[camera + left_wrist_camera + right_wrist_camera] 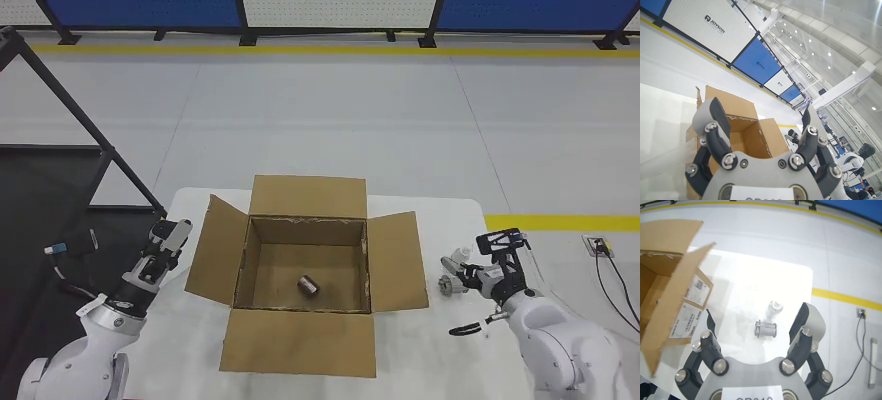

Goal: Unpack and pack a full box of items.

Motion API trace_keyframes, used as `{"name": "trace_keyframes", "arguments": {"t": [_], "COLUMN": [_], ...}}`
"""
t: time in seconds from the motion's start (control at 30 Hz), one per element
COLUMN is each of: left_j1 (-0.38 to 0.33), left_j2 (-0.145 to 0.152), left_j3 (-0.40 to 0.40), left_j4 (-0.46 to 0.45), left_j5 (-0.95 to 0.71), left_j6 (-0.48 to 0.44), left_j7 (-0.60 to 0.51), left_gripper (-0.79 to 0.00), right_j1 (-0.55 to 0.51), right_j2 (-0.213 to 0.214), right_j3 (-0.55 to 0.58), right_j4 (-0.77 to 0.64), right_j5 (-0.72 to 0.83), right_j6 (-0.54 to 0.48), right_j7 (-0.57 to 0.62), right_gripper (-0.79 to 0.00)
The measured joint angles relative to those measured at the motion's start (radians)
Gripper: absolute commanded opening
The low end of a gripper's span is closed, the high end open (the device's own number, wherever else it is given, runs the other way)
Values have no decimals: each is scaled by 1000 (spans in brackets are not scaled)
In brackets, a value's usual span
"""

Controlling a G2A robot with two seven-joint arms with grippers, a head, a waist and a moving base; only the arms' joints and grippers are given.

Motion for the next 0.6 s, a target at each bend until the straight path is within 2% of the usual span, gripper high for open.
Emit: {"name": "trace_keyframes", "arguments": {"t": [0.1,0.2,0.3,0.43,0.6], "left_j1": [12,32,59,102,157], "left_j2": [-1,-3,-4,-4,-5], "left_j3": [-16,-40,-70,-101,-124], "left_j4": [1,2,6,10,-10], "left_j5": [-17,-53,-85,-124,-127], "left_j6": [-7,-23,-40,-60,-91], "left_j7": [30,85,111,106,113], "left_gripper": [0,0,0,0,0], "right_j1": [15,80,192,375,534], "right_j2": [2,2,-4,-24,-51], "right_j3": [-61,-154,-270,-441,-578], "right_j4": [-142,-179,-118,41,225], "right_j5": [-21,-2,14,46,97], "right_j6": [-30,-89,-122,-120,-113], "right_j7": [60,121,201,277,270], "right_gripper": [0,0,0,0,0]}}
